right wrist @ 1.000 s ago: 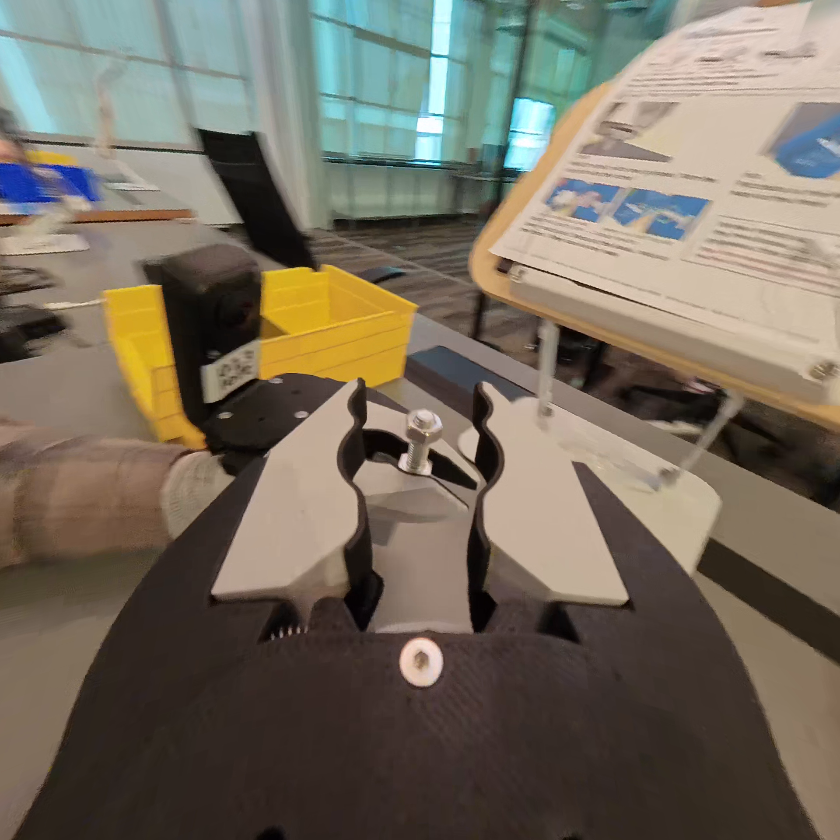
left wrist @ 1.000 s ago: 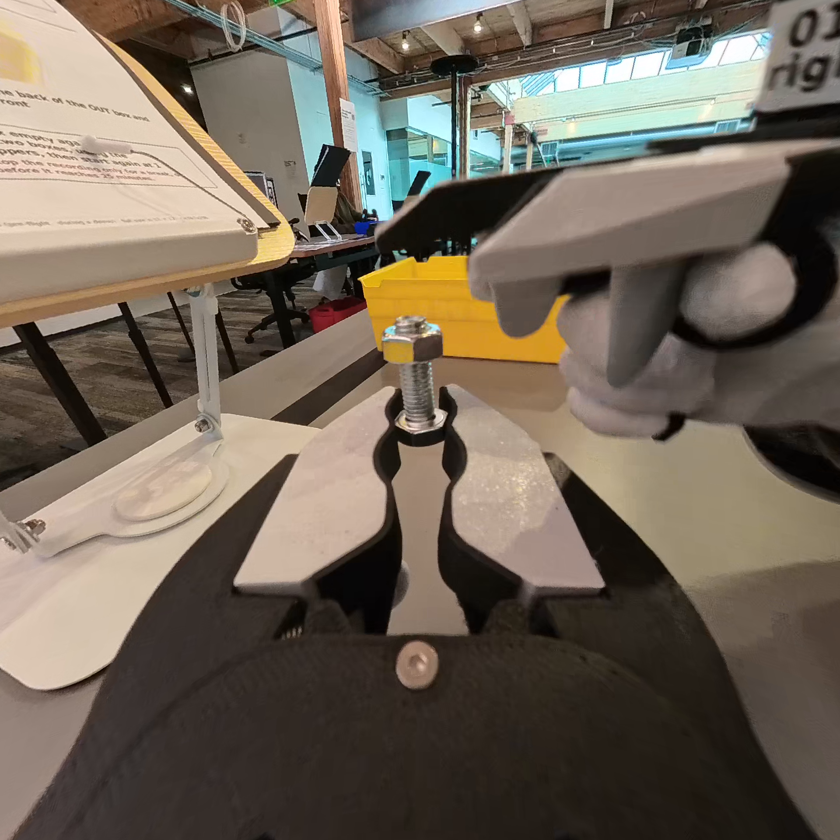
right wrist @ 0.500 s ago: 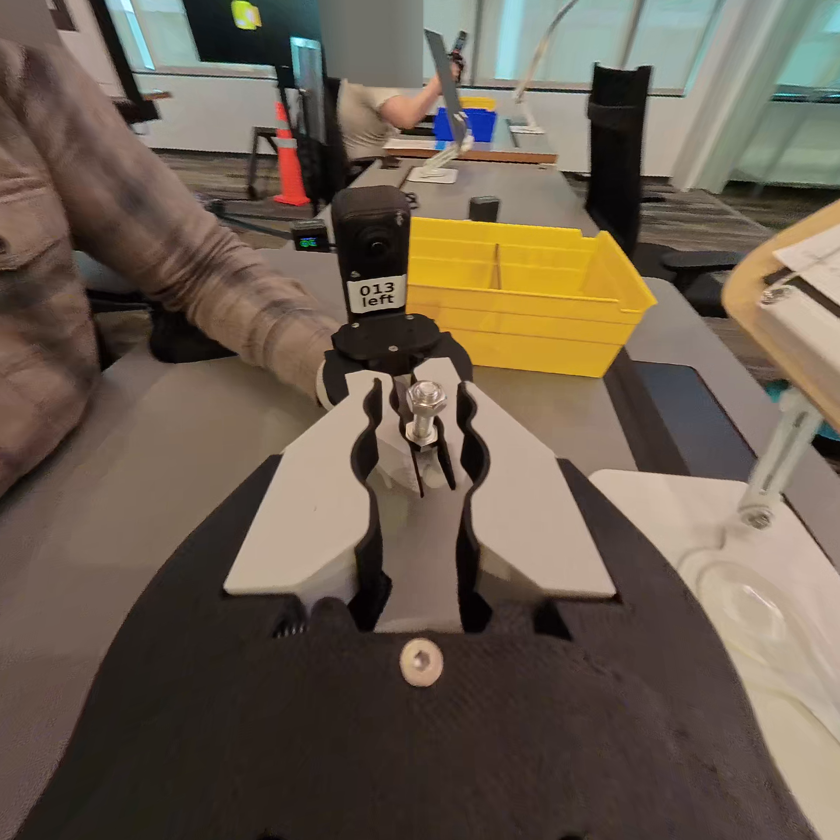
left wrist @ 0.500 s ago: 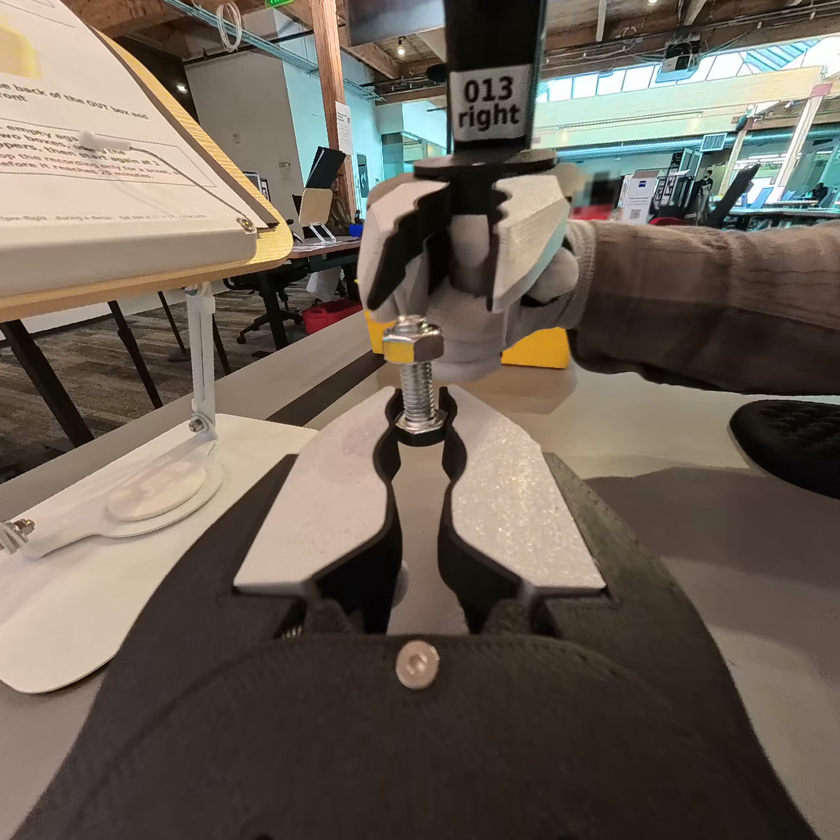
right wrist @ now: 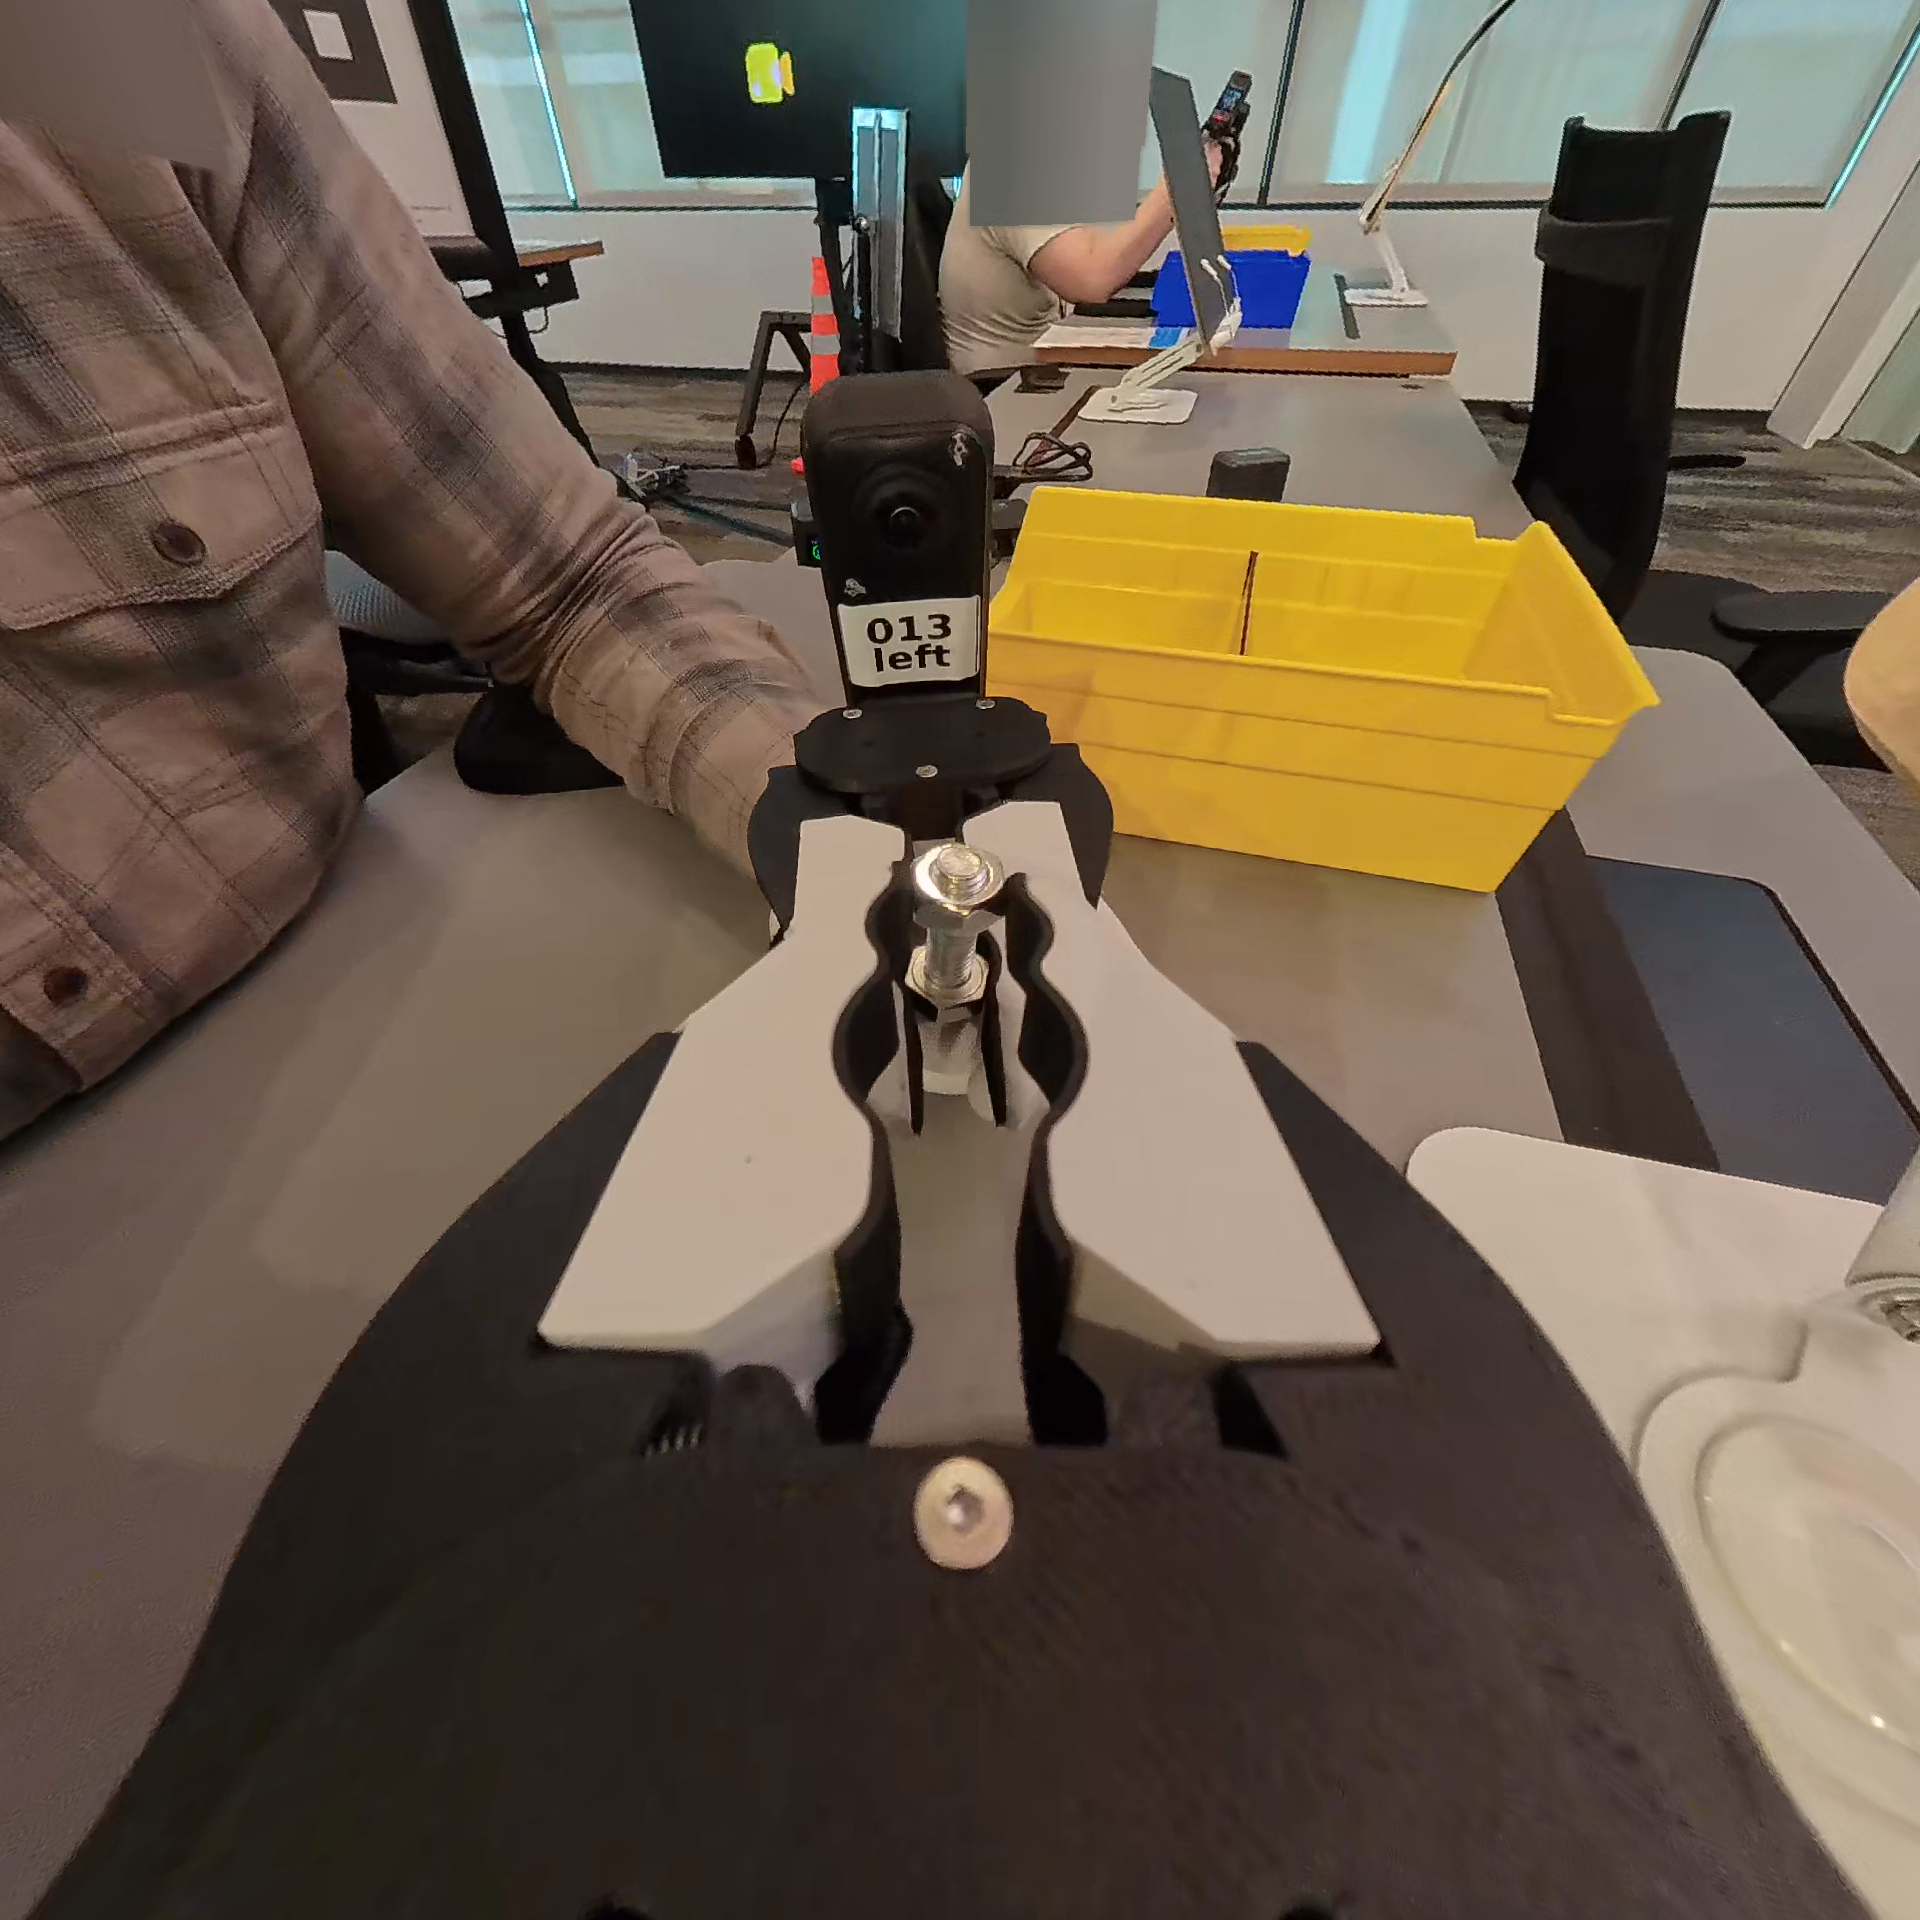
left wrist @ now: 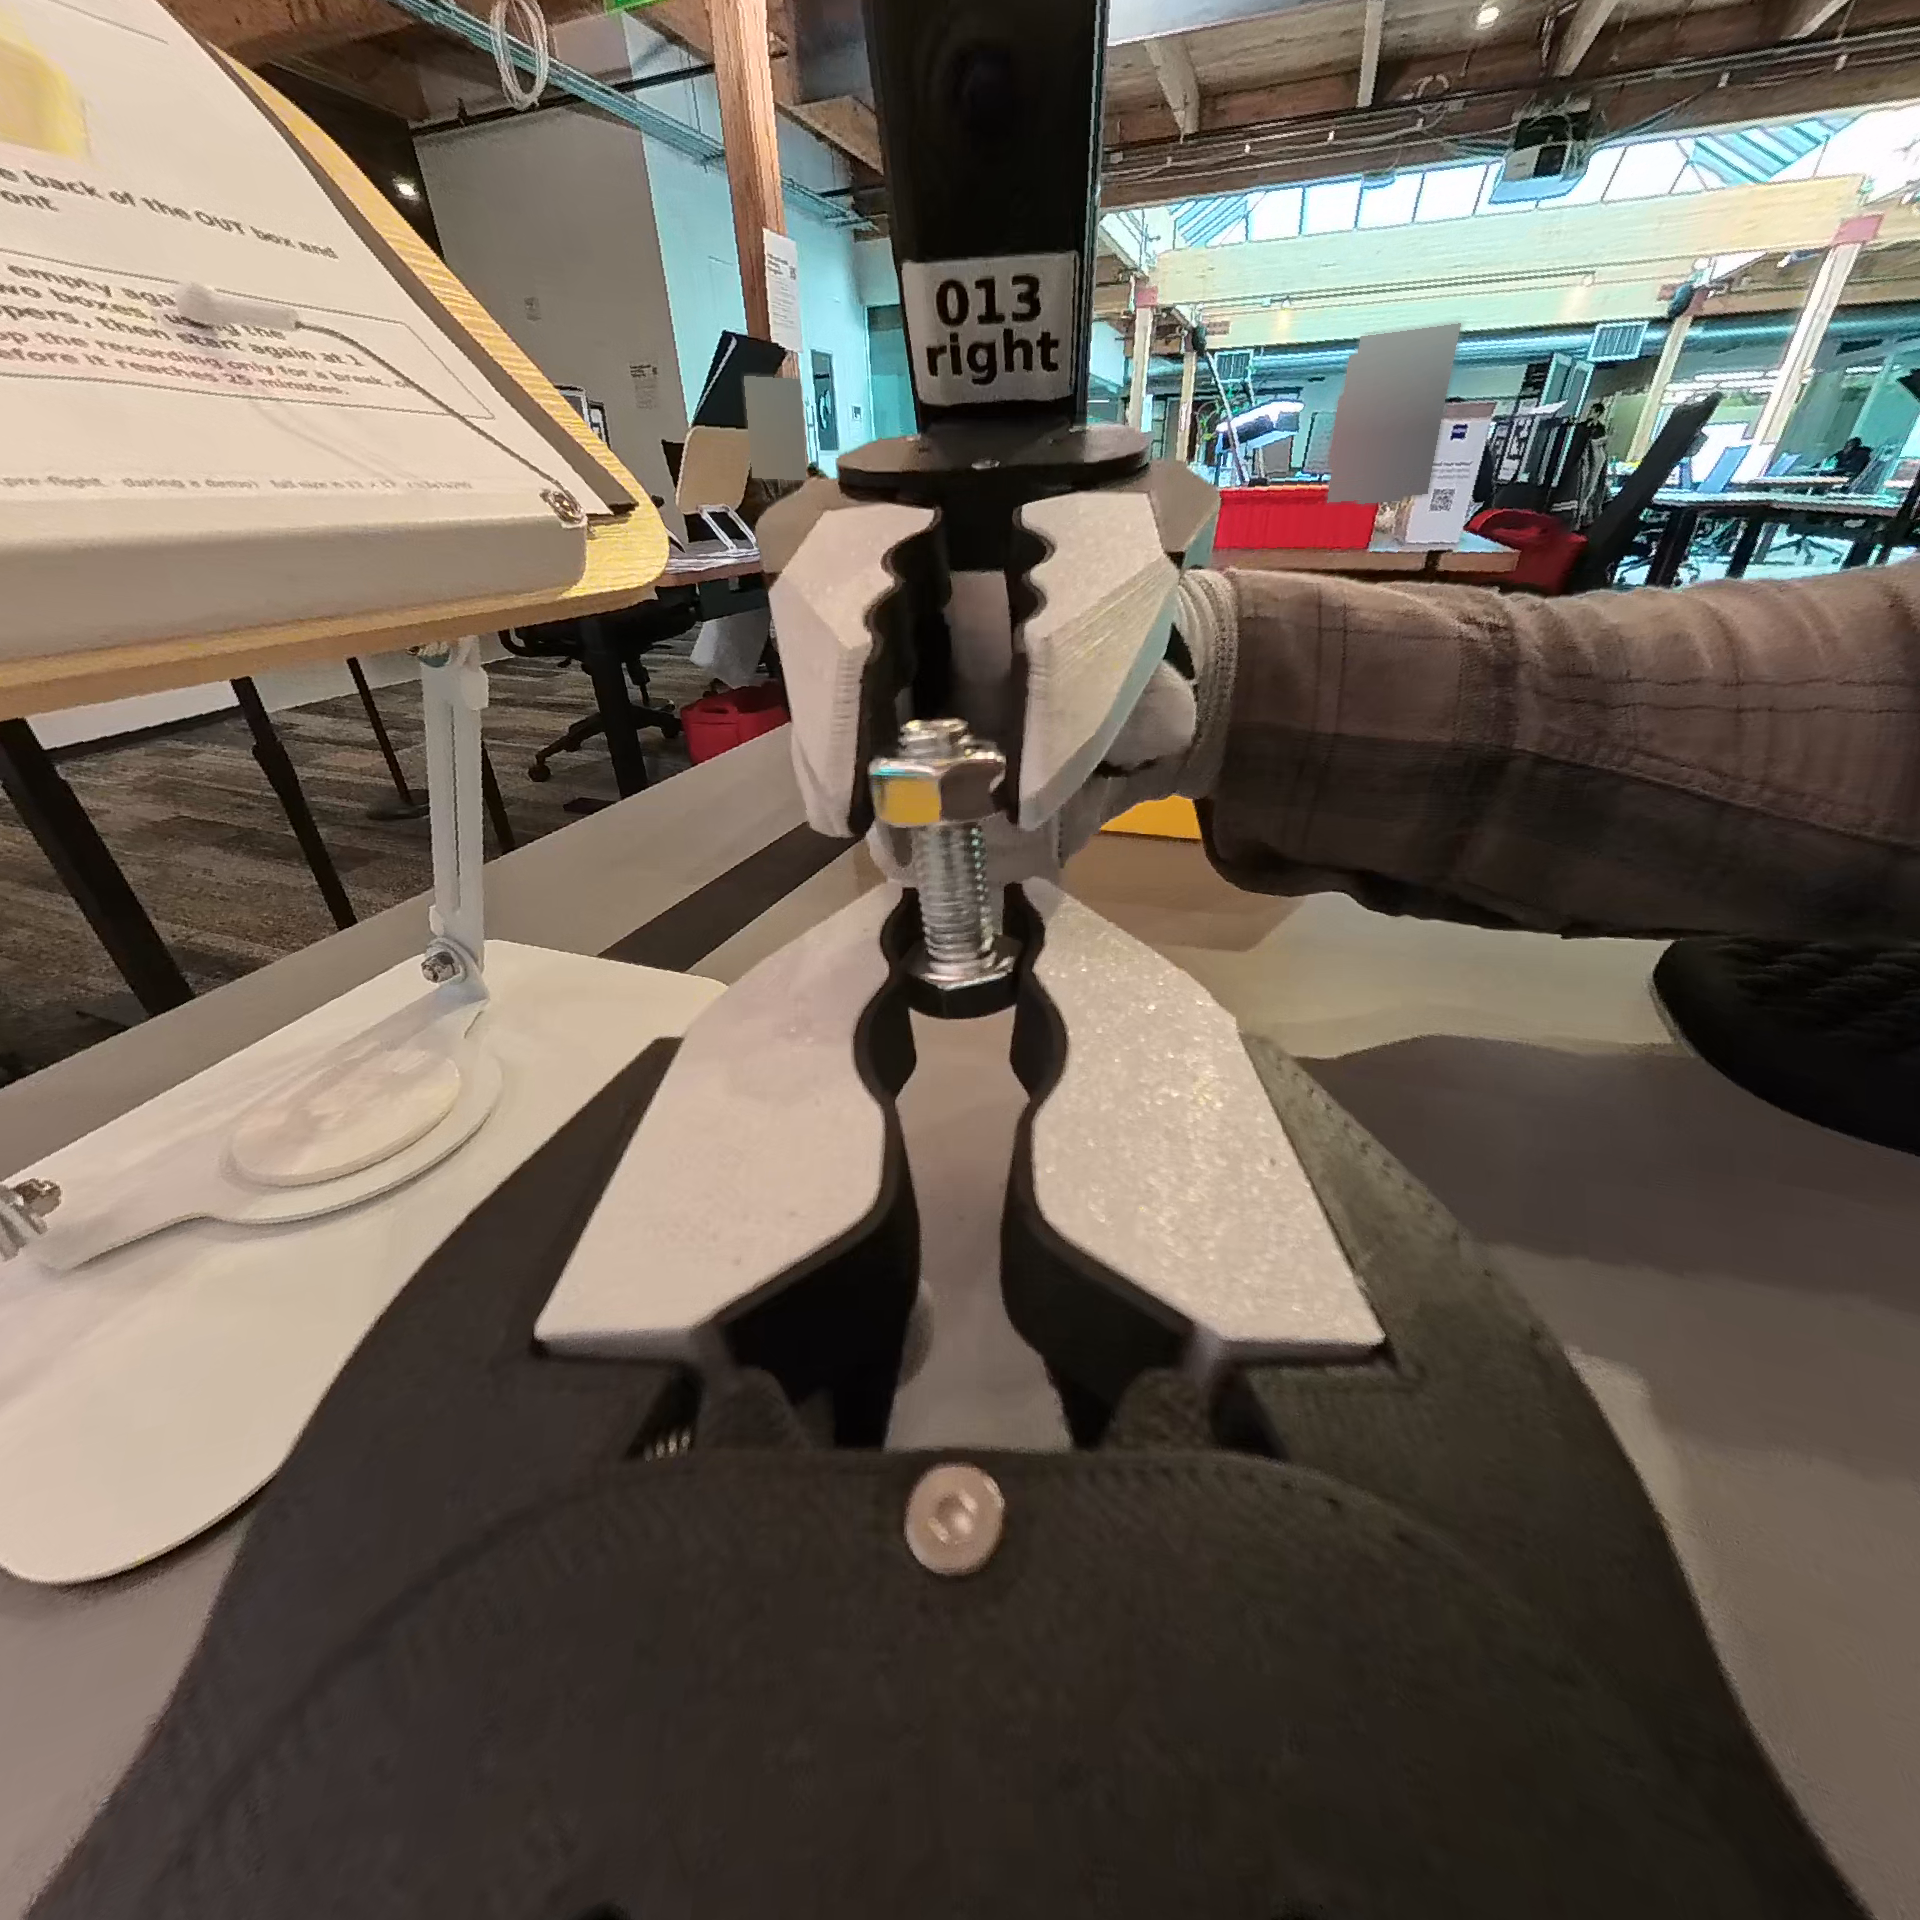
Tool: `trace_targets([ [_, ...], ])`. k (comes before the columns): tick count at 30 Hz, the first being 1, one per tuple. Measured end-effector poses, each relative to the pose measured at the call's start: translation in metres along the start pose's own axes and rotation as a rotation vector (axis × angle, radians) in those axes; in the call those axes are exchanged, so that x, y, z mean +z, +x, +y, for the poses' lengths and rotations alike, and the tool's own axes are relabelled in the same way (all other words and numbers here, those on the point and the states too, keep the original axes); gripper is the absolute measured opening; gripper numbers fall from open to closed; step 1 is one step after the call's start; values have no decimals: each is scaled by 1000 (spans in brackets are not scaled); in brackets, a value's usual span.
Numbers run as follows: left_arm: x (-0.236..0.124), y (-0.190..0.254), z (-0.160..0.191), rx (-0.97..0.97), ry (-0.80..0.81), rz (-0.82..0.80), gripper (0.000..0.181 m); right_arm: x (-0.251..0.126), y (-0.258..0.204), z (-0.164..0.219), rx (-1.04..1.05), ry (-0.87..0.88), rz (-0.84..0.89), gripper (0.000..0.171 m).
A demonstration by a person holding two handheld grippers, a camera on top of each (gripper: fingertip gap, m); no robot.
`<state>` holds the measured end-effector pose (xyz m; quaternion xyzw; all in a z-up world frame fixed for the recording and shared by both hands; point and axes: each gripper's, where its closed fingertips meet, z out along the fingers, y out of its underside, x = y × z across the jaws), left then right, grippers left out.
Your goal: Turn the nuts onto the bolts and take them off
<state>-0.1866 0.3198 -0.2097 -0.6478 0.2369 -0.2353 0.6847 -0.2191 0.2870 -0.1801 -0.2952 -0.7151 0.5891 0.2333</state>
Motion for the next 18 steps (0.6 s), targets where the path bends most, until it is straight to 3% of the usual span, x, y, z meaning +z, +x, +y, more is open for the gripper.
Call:
trace_targets([
  [9,0,-3,0,-12,1,-19,14,1,5,0,29,23,150,16],
  [18,0,-8,1,-17,-3,-52,14,0,13,1,79,-17,621,16],
])
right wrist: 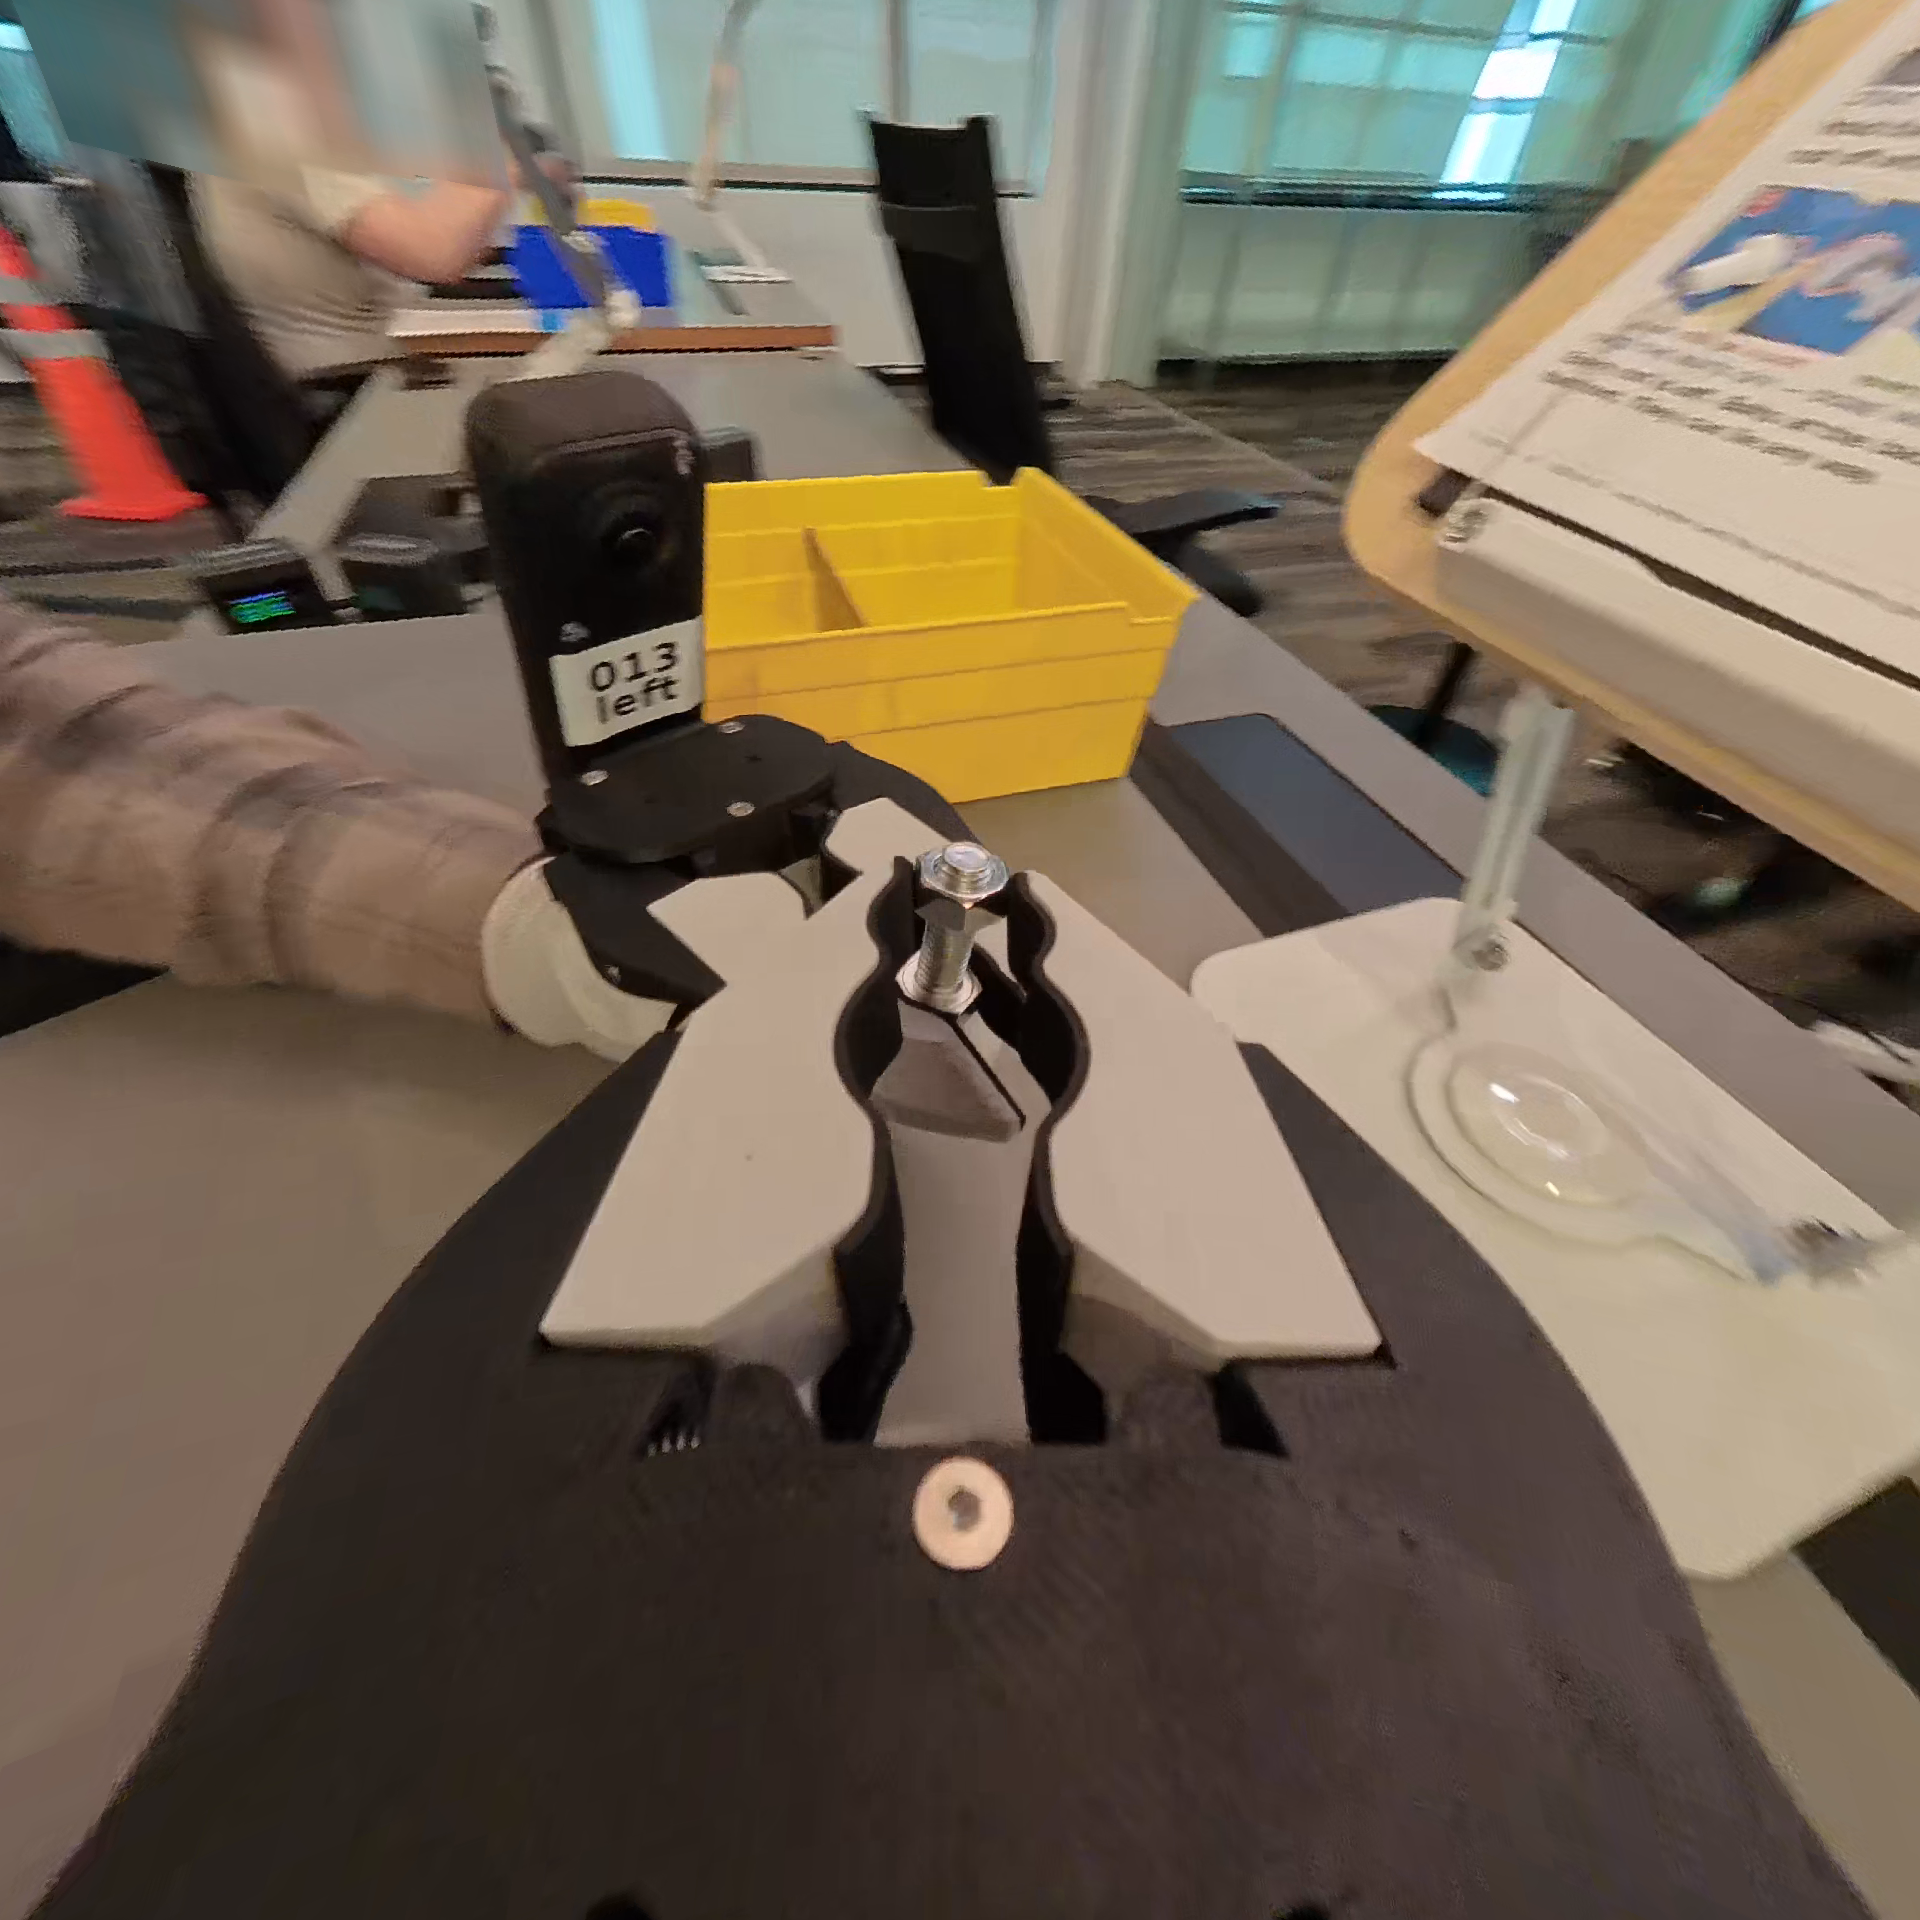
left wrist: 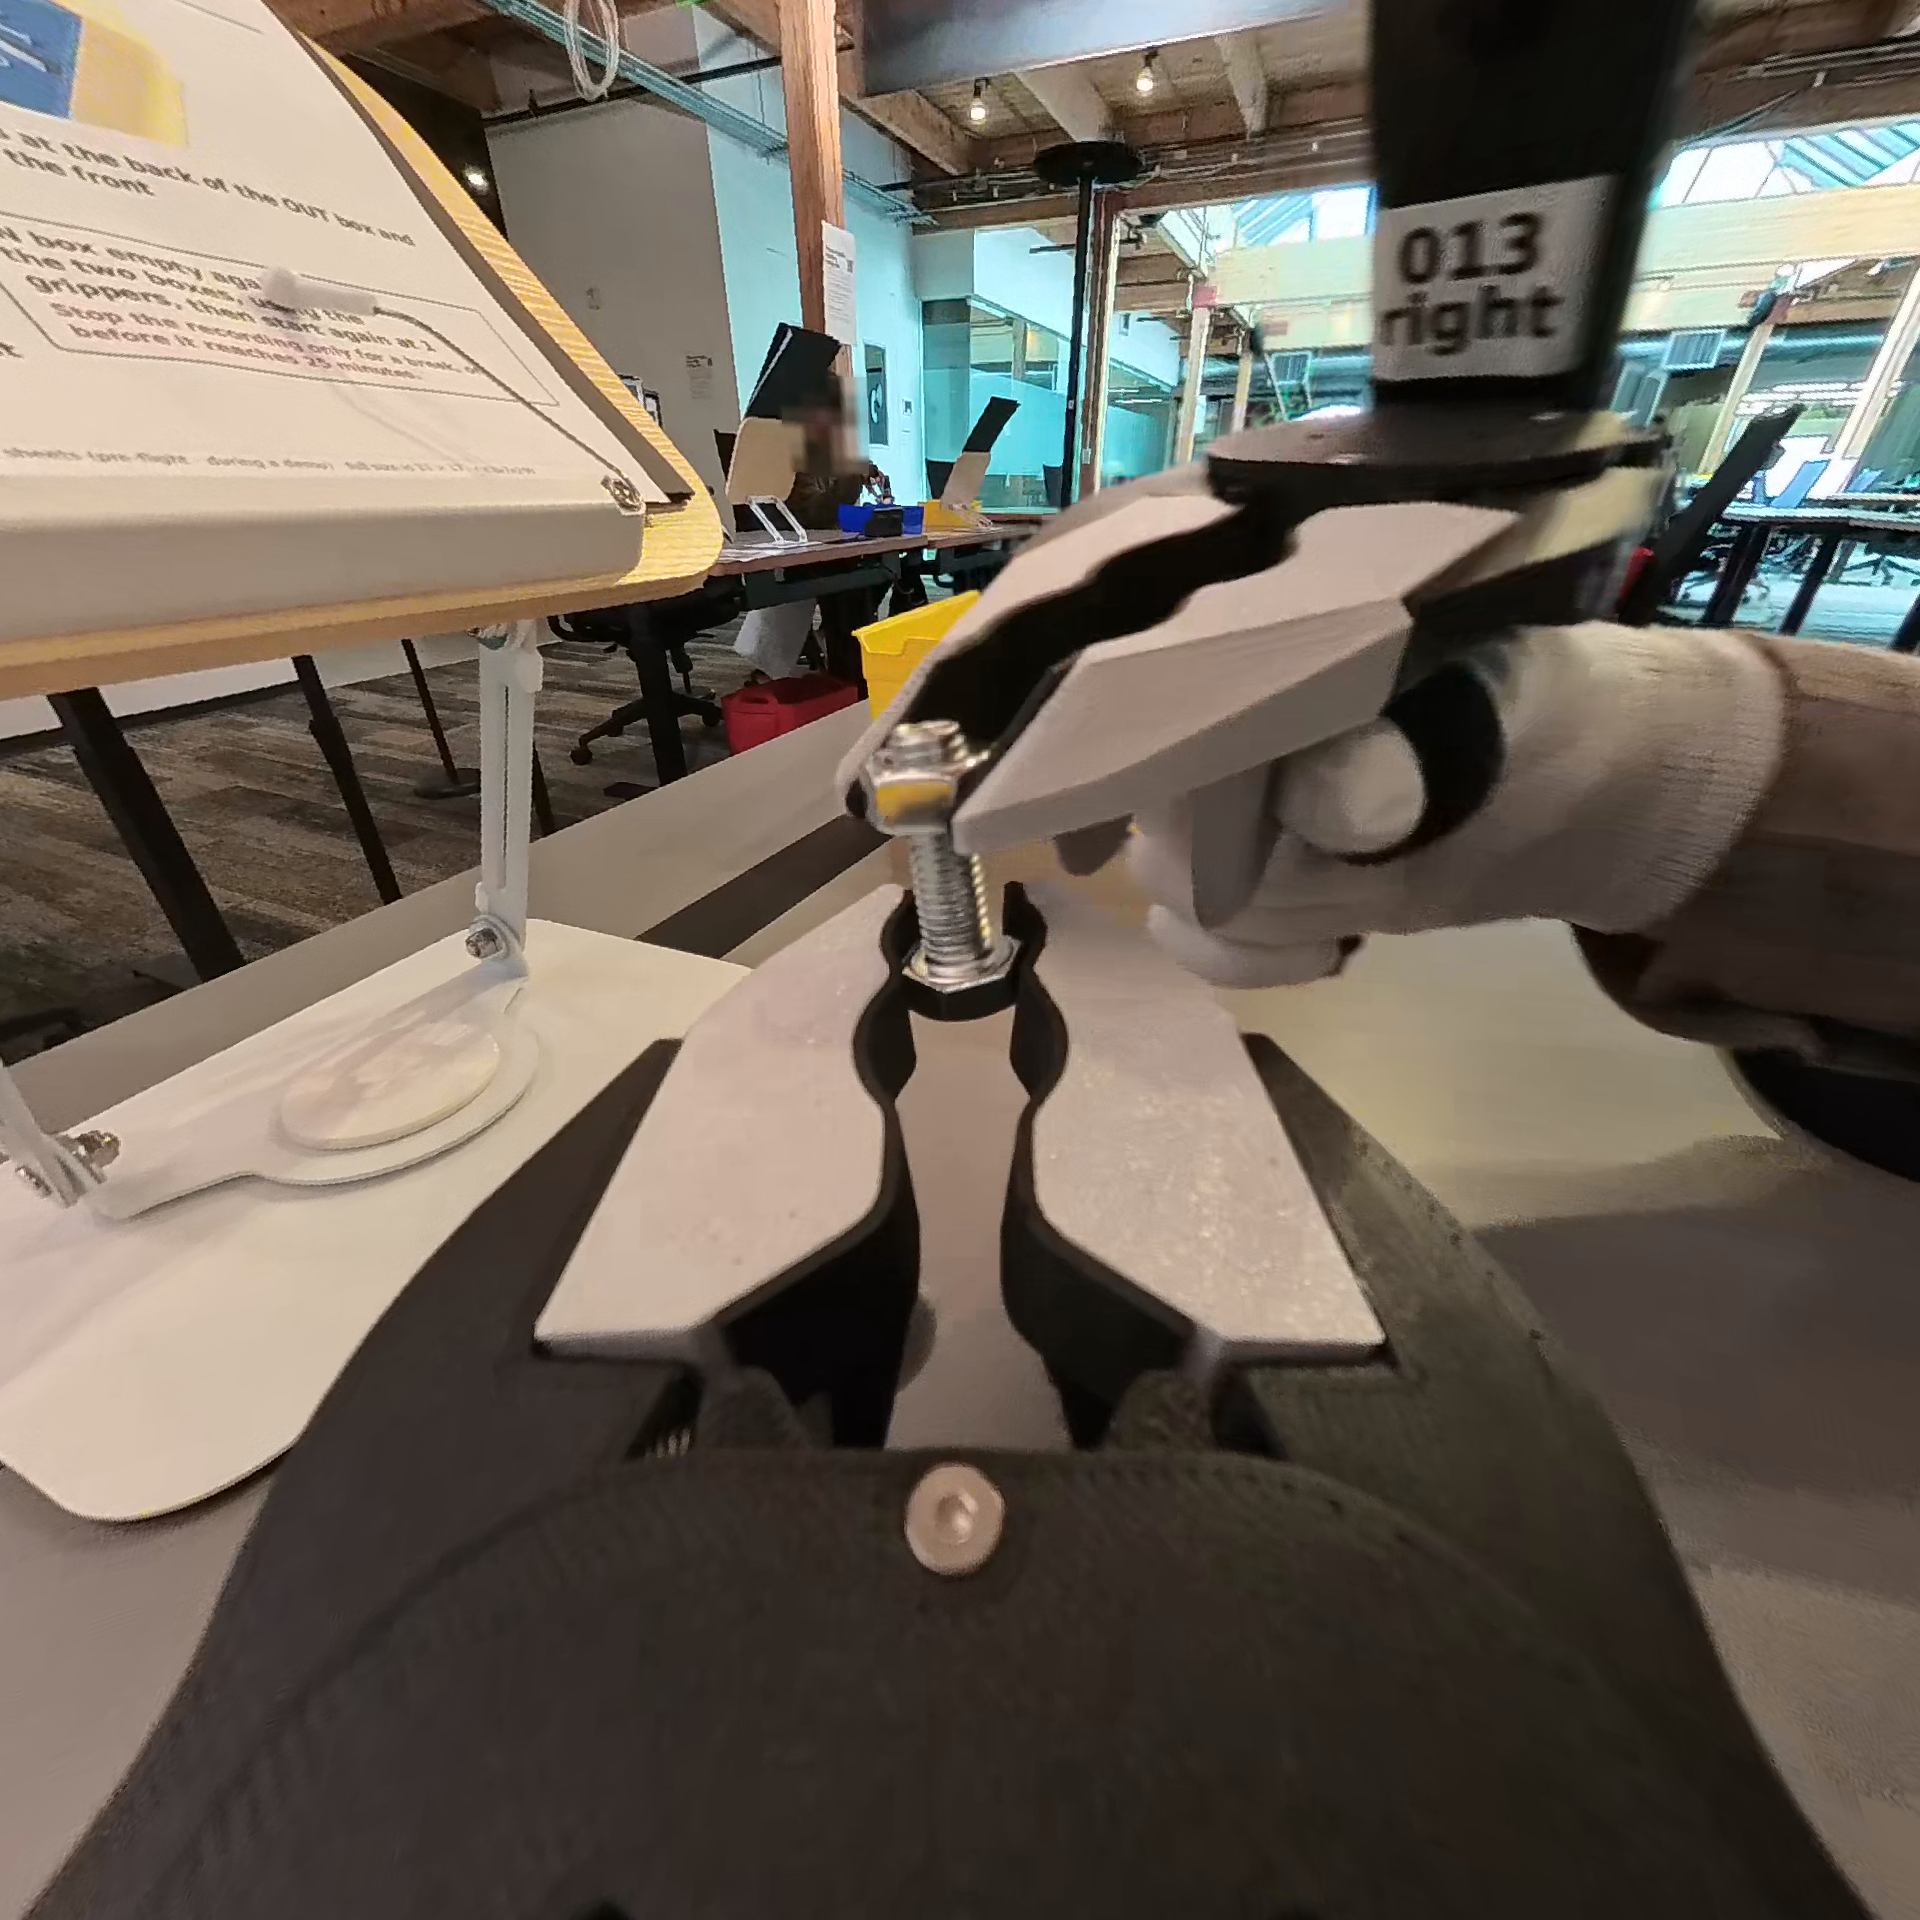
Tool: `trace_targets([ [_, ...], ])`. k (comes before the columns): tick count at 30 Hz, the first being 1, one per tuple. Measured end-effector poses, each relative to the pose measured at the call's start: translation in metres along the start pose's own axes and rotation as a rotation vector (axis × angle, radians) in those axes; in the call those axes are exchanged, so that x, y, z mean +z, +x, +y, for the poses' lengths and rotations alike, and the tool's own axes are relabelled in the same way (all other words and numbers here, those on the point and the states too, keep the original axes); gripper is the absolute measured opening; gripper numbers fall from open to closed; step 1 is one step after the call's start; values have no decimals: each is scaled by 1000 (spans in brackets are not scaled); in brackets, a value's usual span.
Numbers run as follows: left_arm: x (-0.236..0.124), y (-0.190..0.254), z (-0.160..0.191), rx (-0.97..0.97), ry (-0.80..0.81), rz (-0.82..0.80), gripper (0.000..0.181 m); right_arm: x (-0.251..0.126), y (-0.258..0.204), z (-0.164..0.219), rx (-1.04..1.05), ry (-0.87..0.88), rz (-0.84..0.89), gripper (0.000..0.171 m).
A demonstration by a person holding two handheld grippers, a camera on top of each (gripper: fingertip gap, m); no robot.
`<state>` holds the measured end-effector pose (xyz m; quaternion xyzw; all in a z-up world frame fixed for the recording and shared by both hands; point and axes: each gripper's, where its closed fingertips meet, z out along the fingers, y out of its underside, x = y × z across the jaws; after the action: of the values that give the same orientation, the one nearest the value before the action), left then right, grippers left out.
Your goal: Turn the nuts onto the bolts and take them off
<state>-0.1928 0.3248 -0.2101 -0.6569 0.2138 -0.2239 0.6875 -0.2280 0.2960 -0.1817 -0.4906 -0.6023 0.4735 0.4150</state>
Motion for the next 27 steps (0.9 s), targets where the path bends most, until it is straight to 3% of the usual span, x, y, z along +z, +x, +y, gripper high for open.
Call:
trace_targets([
  [6,2,1,2,26,-15,-10,14,-5,7,2,140,130,523,16],
  [10,1,1,1,29,-8,-13,14,-4,5,0,106,145,664,16],
  [15,0,2,0,24,1,-3,14,-3,6,-1,84,112,662,19],
  [17,1,3,0,35,-5,1,14,-6,5,-2,73,105,654,50],
  [20,1,2,0,26,-1,3,14,-12,2,-4,73,107,587,59],
  [27,1,3,0,30,0,7,14,-13,-1,-3,63,26,351,41],
])
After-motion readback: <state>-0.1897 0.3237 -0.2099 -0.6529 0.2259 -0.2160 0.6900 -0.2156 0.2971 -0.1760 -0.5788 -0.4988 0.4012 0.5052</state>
